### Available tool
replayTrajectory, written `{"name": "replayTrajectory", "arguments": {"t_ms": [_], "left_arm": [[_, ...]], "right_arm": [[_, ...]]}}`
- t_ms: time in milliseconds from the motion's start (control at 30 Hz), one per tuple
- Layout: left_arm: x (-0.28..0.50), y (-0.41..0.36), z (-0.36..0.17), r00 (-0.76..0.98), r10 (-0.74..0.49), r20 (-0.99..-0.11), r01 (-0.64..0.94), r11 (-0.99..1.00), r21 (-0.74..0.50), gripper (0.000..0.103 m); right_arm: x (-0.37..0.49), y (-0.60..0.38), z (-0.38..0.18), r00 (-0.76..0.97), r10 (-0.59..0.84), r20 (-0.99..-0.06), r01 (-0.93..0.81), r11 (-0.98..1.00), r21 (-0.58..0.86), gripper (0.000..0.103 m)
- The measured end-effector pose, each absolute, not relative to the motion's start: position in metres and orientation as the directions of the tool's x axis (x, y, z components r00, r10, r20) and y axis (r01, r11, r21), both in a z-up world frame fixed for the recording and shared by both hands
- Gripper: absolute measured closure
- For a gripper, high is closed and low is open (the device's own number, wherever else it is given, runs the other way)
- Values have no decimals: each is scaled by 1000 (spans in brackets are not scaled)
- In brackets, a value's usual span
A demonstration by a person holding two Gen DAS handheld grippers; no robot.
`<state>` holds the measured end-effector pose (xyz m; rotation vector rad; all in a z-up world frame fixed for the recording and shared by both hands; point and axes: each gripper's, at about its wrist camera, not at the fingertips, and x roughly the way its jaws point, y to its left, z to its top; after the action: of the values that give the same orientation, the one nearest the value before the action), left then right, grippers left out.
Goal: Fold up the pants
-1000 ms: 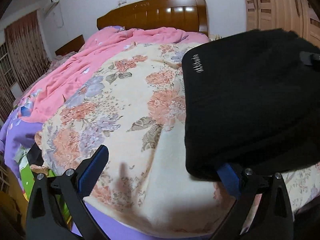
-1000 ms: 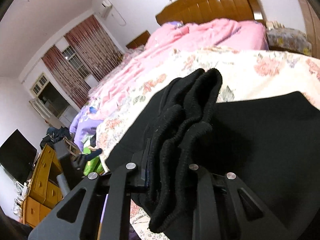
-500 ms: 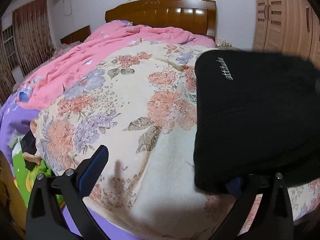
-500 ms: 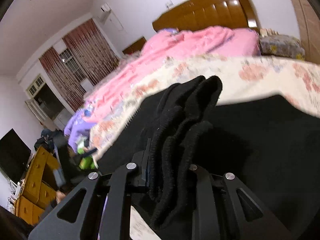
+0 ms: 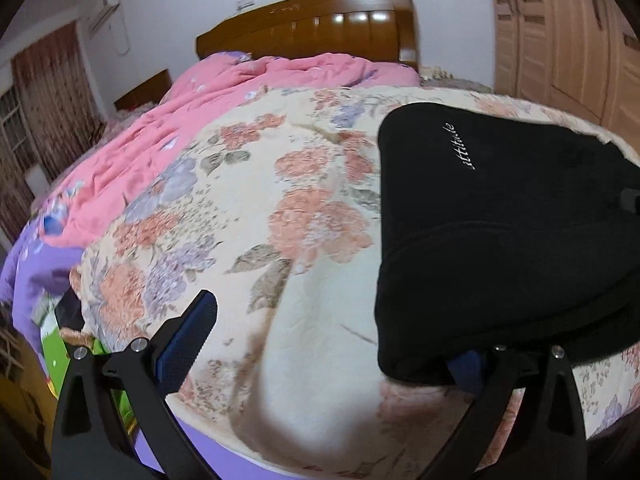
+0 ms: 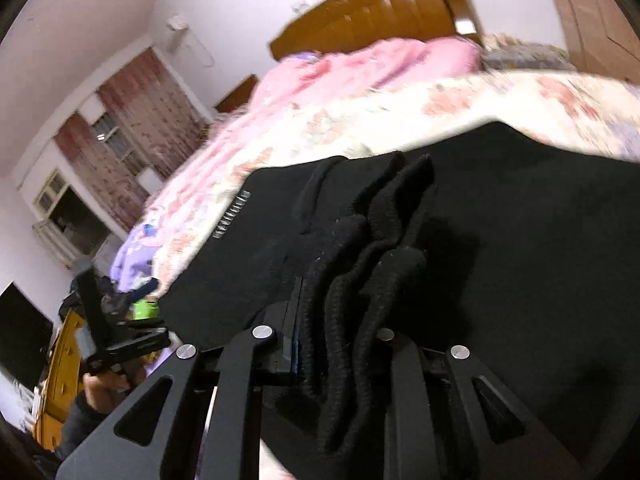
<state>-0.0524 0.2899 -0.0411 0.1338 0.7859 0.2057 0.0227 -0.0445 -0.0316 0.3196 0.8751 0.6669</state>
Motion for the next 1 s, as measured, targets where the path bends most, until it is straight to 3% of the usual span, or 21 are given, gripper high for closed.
{"name": "replayTrajectory", "arguments": {"t_ms": [100,300,433,767,933,1000], "left_arm": [[-52,284,-41,686,253,-682,-126,965,231,1],[-49,292,-41,664,232,-710,-138,972,189,1],[-49,283,-43,664,255,-703,-126,965,231,1],[-51,305,-50,644,149,-750,-177,983,44,1],[-75,293,-33,648,129,-750,-50,991,127,2],[-86,292,-20,658,133,-741,-28,988,153,2]], "right_arm": [[25,-56,-41,437,690,-576,-375,722,581,85],[21,-54,-27,462,686,-563,-400,727,558,85],[30,-56,-42,433,683,-588,-368,729,577,85],[31,-55,-44,419,692,-588,-384,722,576,83],[28,-76,-33,422,679,-600,-336,732,592,50],[19,-85,-15,498,619,-608,-352,785,510,47]]}}
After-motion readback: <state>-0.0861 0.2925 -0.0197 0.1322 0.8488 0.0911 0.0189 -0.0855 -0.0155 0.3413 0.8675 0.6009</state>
